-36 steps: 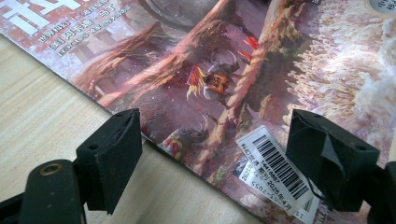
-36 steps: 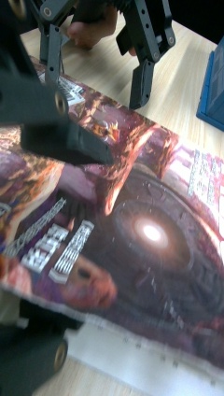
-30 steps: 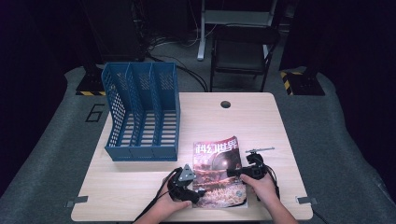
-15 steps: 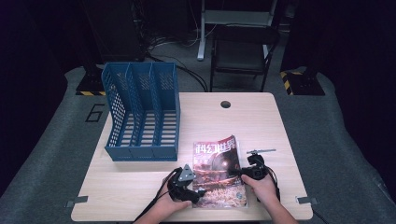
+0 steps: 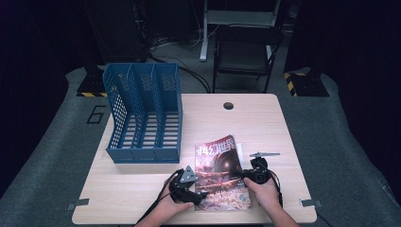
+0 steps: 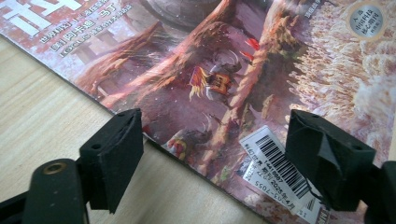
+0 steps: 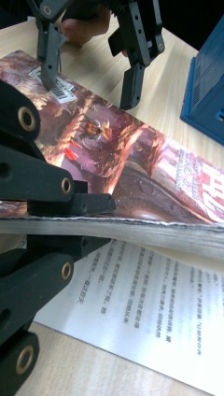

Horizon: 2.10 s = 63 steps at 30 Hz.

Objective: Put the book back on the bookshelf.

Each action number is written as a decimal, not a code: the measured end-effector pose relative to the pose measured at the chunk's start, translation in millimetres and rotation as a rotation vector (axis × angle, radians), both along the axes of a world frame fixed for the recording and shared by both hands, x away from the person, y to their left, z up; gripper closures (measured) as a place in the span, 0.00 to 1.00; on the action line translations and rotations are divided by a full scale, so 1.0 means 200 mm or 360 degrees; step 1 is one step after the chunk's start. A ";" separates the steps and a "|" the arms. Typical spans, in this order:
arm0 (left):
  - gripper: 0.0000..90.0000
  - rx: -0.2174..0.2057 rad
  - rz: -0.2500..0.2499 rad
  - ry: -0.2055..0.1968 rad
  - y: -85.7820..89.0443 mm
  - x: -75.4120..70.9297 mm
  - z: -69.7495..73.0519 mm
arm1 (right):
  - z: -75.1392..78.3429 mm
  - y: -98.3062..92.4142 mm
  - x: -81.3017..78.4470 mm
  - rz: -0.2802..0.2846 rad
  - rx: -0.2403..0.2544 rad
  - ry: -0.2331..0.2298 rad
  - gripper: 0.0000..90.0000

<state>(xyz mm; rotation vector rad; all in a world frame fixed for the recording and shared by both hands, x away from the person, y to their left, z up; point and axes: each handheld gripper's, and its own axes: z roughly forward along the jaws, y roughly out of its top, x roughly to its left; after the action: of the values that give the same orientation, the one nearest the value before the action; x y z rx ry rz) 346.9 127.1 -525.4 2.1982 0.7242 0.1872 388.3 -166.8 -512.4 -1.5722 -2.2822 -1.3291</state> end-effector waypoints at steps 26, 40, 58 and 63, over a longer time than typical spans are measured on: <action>0.24 -0.0137 0.0153 0.0193 0.04 0.12 0.02 | 0.10 -0.01 -0.14 -0.0029 0.0155 -0.0281 0.95; 0.13 -0.0231 0.0072 0.0232 0.00 0.16 0.00 | 0.13 -0.02 -0.20 0.0016 0.0199 -0.0415 0.95; 0.15 -0.0286 -0.0058 0.0290 -0.05 0.17 0.00 | 0.15 0.00 -0.22 0.0085 0.0231 -0.0449 0.95; 0.18 -0.0293 -0.0048 0.0292 -0.05 0.18 0.00 | 0.13 0.00 -0.20 0.0091 0.0244 -0.0422 0.95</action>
<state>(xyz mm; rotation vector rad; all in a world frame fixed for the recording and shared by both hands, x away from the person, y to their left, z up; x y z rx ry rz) 382.1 117.7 -526.1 2.0661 0.7757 -0.0948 347.8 -167.1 -485.4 -1.3442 -2.2780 -1.7429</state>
